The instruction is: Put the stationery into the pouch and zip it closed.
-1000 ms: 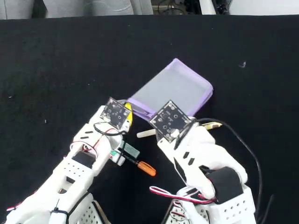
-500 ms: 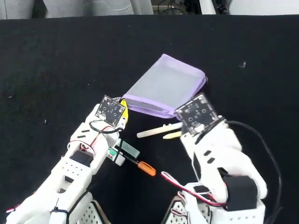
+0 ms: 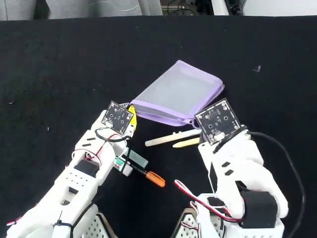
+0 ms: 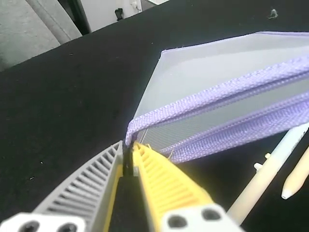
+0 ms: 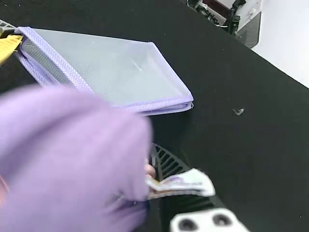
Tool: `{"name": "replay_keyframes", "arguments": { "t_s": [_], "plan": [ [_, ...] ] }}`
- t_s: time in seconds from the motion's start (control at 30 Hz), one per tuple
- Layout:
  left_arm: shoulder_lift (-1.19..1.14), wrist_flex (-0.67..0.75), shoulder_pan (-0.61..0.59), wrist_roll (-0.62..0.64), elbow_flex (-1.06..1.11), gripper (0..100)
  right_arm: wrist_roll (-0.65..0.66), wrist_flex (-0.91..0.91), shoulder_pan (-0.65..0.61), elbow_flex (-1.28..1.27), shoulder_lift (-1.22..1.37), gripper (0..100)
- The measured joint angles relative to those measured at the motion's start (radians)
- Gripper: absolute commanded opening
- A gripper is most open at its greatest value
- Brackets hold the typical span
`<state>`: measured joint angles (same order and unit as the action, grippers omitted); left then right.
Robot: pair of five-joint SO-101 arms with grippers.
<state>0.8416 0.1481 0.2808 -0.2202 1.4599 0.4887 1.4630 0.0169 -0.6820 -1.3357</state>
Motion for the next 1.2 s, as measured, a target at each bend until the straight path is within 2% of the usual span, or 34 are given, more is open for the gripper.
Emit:
{"name": "replay_keyframes", "arguments": {
  "t_s": [0.2,0.4,0.57,0.77,0.97,1.2],
  "plan": [
    [0.0,0.0,0.0,0.002,0.0,4,0.0,0.0,0.0,0.0,0.0,1.1],
    [-0.014,0.0,0.041,0.002,0.002,22,0.002,0.0,0.009,0.0,0.0,1.1],
    [-0.014,0.0,0.064,0.002,0.003,23,0.003,0.0,0.021,0.011,0.0,1.1],
    [-0.034,0.0,0.087,0.002,0.003,23,0.003,0.038,-0.072,0.015,-0.003,1.1],
    [-0.176,0.0,0.089,0.002,-0.06,19,0.003,0.04,-0.097,0.015,-0.003,1.1],
    [-0.318,0.0,0.091,0.103,-0.169,19,0.003,0.04,-0.1,0.015,-0.003,1.1]
  ]
}}
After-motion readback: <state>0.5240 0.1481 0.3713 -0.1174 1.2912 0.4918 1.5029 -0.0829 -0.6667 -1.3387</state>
